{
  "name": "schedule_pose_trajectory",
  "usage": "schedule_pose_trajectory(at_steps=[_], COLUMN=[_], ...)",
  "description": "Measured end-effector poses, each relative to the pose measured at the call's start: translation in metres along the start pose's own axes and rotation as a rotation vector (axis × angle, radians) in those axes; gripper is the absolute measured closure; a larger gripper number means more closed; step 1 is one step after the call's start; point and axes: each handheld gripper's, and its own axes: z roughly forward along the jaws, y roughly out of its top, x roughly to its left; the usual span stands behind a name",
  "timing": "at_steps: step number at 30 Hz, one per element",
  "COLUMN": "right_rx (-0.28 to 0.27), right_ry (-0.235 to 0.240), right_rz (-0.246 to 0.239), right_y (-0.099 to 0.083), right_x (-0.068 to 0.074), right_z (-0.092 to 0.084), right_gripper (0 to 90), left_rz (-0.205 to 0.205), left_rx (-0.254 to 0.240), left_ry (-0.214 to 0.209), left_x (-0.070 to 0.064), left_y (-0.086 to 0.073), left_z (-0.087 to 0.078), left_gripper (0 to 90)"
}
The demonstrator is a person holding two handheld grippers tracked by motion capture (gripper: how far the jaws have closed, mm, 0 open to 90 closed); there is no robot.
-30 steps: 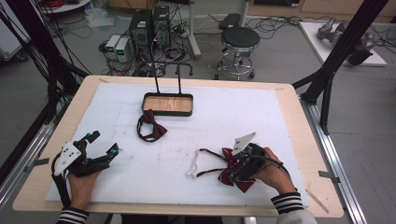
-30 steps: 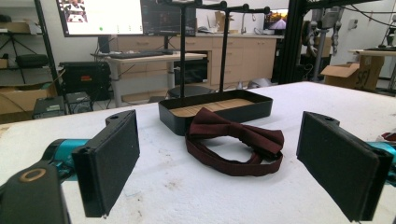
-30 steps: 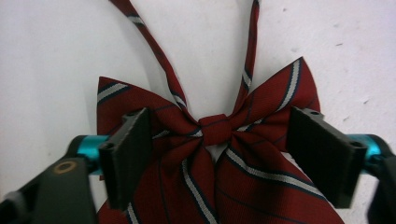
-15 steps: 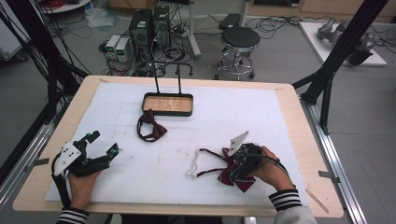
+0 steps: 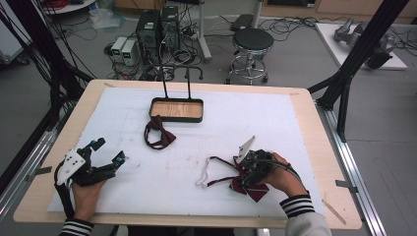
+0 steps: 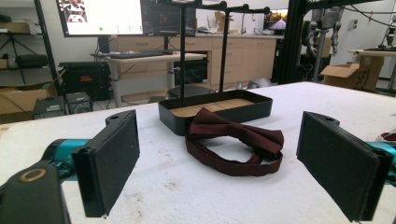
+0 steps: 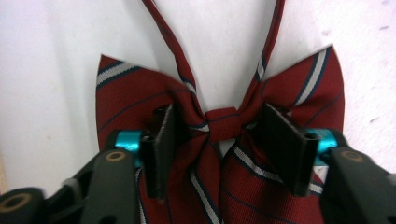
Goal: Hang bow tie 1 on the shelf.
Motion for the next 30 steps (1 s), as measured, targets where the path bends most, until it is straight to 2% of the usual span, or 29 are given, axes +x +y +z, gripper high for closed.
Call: schedule_pose_trajectory(at_steps=[5,10,23,30], right_rx=[0.005,0.010,-0.002,-0.073], right_ry=[0.008,0.013,0.012,-0.007], right_rz=[0.011,0.023,0.033,0.048], right_y=[-0.0002,0.0000,-0.0003,0.0007], right_x=[-0.0023,-0.0018,-0.0019,-0.0024], right_z=[-0.0009,-0.0017,-0.0027,-0.0094], right_gripper=[60.5,68.2,70.2,70.2], left_rz=[0.000,0.002,0.000,0.001], left_rx=[0.000,0.000,0.000,-0.001], left_ry=[0.001,0.001,0.001,0.001], left_x=[-0.0002,-0.0001,0.0000,0.0000], left_y=[-0.0001,0.0000,0.0000,-0.0001], left_z=[0.0000,0.0000,-0.0001,-0.0001], left_gripper=[13.6,13.6,13.5,13.6])
